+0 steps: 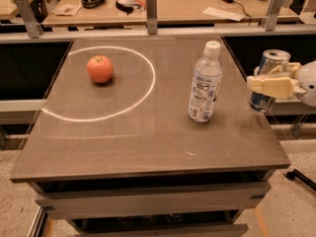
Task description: Move redbull can near apple
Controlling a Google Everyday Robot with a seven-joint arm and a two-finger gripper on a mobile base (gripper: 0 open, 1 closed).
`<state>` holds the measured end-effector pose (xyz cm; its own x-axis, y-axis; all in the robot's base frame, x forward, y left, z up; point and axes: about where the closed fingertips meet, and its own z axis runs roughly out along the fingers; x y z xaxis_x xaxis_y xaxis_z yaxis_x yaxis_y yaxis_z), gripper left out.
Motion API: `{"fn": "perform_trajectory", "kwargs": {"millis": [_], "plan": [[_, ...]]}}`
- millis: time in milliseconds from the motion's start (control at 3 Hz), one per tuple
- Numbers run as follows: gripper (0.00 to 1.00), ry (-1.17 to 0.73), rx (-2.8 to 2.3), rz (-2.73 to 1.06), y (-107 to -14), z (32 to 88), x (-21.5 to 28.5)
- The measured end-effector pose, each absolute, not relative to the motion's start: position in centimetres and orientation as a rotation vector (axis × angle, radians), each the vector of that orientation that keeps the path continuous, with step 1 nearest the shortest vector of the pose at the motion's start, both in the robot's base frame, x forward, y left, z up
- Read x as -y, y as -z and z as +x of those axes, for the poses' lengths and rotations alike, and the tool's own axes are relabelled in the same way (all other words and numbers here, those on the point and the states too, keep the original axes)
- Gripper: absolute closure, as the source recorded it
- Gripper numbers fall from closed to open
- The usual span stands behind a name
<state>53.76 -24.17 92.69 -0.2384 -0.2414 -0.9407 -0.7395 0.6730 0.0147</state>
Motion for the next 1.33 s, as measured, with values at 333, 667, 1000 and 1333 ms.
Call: {"fn": "perform_trajectory", "kwargs": {"millis": [333,667,1000,1333], "plan": [[1.00,-0.618,-1.814,-0.787,-91.1,52.2,23.5],[1.00,-0.670,-1.816,-0.813,-89.5,51.5,22.5],[1.00,-0.716,-1.802,-0.840,-88.4,51.4,21.5],[1.00,-0.748,-1.774,-0.853,-87.8,51.6,20.6]]}}
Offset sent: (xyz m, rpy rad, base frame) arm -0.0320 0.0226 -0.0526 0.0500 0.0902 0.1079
